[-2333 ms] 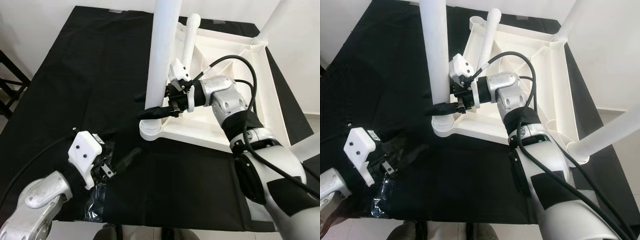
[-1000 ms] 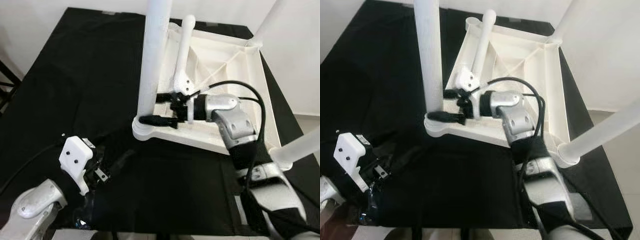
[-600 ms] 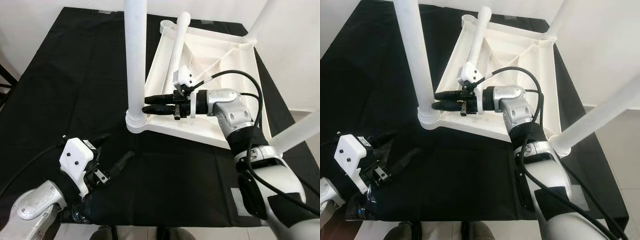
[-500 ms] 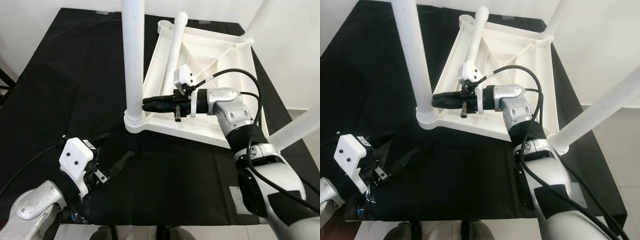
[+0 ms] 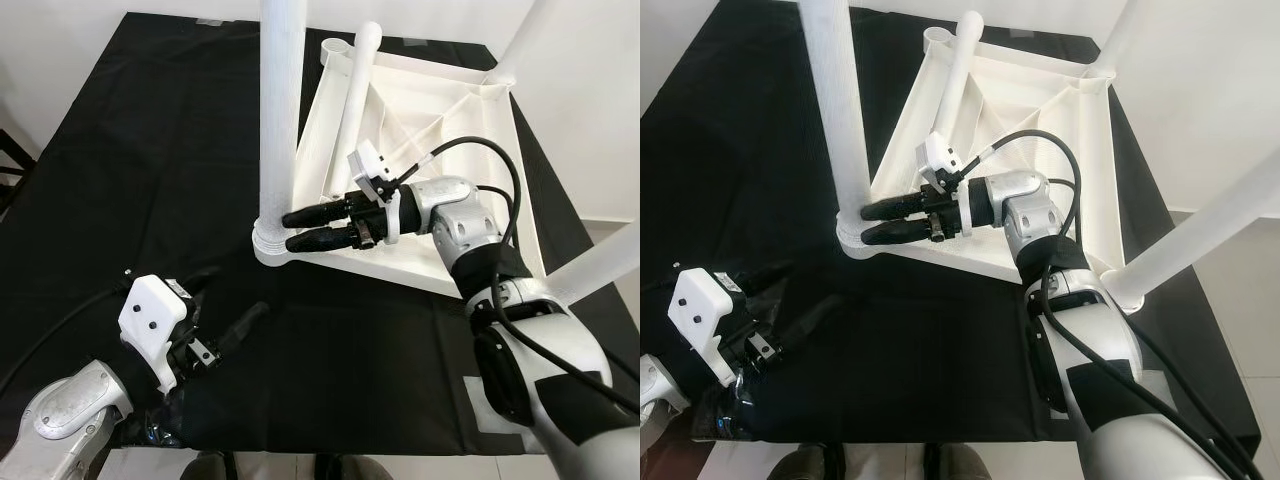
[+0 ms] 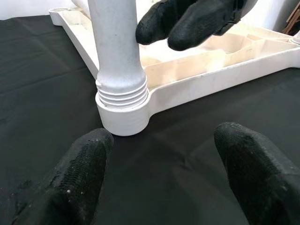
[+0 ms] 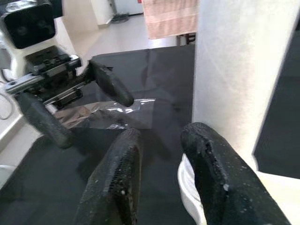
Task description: Building children table
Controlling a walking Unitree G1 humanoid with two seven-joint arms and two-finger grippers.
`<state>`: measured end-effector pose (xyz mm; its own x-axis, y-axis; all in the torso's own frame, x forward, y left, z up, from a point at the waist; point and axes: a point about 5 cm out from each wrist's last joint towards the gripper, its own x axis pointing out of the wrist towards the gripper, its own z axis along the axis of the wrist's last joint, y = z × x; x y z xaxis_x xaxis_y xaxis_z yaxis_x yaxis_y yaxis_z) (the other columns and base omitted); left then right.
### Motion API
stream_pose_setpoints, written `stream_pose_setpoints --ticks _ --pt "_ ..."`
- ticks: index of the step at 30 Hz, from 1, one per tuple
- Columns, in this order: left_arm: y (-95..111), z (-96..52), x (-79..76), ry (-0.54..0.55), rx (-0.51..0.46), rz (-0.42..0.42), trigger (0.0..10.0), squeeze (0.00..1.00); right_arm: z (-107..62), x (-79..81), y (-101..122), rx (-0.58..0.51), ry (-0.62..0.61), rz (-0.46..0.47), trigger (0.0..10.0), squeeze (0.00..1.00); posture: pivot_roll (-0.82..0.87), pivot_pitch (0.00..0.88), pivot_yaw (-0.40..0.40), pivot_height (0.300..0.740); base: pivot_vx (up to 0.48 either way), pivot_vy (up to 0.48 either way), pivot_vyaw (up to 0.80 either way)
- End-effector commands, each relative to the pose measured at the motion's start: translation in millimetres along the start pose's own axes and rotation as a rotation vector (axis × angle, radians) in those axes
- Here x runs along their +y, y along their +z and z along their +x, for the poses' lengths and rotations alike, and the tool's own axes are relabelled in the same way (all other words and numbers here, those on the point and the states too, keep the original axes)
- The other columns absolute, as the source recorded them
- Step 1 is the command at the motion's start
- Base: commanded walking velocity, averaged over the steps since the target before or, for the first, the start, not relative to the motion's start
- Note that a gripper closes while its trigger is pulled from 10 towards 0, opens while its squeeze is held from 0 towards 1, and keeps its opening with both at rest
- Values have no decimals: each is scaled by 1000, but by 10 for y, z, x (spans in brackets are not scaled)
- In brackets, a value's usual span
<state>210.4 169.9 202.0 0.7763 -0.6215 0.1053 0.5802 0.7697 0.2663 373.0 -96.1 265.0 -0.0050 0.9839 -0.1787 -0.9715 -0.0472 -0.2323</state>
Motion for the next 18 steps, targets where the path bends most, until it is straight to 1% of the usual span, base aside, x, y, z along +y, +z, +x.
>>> stream_pose_setpoints --ticks 1,3,5,8,10,11,12,14,15,16,18 --pt "-5 -14 -50 -33 16 -5 10000 0 2 -46 89 -50 -45 -32 10000 1000 164 284 -102 740 0 0 0" --pt "-5 -12 -52 -35 16 -5 10000 0 53 -38 122 -93 -20 -26 10000 1000 166 282 -103 740 0 0 0" --pt "-5 -13 -52 -35 16 -5 10000 0 84 -26 117 -99 -6 -29 10000 1000 169 280 -104 740 0 0 0" --pt "-2 -15 -54 -36 16 -4 10000 0 193 32 81 -114 49 -43 10000 1000 173 277 -102 740 0 0 0" --pt "-2 -15 -55 -35 16 -4 10000 0 206 38 75 -117 54 -46 10000 1000 173 277 -102 740 0 0 0" --pt "-1 -15 -57 -36 16 -4 10000 0 247 43 68 -116 51 -55 10000 1000 174 275 -102 740 0 0 0" --pt "-1 -13 -60 -38 16 -4 10000 0 292 32 71 -112 32 -63 10000 243 175 274 -102 740 0 0 0" --pt "0 -12 -62 -39 16 -4 10000 0 324 24 73 -109 18 -69 10000 243 175 274 -102 740 0 0 0" --pt "1 -11 -65 -41 16 -4 10000 0 354 -4 72 -83 -26 -81 10000 0 180 274 -104 740 0 0 0" --pt "2 -11 -68 -41 16 -5 10000 0 367 -24 72 -65 -55 -89 10000 0 180 274 -104 740 0 0 0" --pt "4 -11 -71 -41 16 -4 10000 0 358 -83 45 11 -145 -104 10000 0 182 275 -109 740 0 0 0"
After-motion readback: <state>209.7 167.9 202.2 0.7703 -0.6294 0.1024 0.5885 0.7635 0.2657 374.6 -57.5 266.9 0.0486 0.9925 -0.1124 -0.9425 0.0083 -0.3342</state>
